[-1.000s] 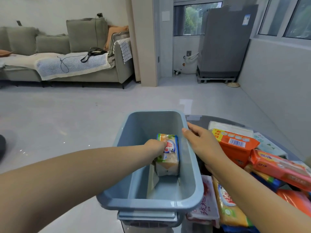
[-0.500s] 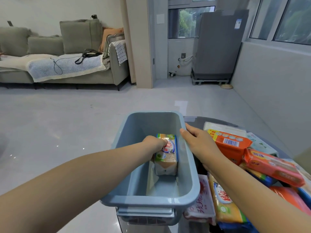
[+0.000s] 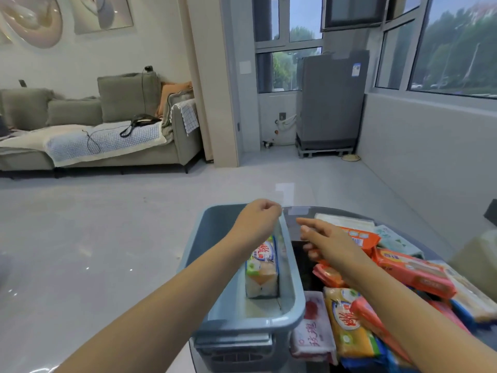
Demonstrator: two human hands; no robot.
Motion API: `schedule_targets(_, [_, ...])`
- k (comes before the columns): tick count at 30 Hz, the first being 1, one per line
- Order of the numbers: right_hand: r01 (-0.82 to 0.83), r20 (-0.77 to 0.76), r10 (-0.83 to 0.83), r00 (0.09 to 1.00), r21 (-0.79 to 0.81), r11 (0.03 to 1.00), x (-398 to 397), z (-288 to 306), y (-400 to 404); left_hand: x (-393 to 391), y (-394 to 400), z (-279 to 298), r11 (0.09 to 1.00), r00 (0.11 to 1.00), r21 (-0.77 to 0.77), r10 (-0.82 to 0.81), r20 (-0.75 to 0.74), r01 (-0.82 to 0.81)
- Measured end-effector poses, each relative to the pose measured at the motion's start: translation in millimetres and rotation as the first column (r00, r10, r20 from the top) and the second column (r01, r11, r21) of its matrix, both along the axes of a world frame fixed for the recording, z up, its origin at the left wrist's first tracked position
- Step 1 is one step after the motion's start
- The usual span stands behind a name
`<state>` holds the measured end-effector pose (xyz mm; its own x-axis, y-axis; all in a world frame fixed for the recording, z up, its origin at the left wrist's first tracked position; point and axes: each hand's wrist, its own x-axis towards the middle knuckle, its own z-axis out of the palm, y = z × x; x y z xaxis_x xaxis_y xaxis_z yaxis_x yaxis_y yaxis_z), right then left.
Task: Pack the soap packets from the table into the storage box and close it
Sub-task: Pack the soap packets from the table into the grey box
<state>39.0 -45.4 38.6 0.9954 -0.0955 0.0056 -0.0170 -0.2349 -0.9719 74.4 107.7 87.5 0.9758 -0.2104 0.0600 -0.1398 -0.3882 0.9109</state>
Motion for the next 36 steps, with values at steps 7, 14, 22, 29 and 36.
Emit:
schedule_targets(7, [0.214,0.154,-0.183,0.971,-0.221,0.951,-19,2,-52,-6,-57,2,0.992,0.992,0.080,-0.105,0.066,0.099])
schedule_targets(14, [0.324,0.225,-0.248,0.942,-0.418,0.849,-16,-13,-93,20,-114,-21,0.962,0.995,0.252,-0.104,-0.008,0.103])
schedule_targets(22, [0.192,0.021,-0.235,0.972,-0.645,0.739,-2,-30,-123,54,-141,-35,0.686,0.912,0.613,-0.376,-0.160,0.391])
schedule_targets(29, [0.115,-0.065,-0.194,0.979,-0.609,0.784,7,-34,-126,75,-151,-44,0.601,0.952,0.739,-0.212,-0.219,0.303])
schedule_targets(36, [0.080,-0.051,-0.137,0.989,-0.590,0.803,11,-44,-135,76,-140,-47,0.730,0.942,0.602,-0.184,-0.282,0.323])
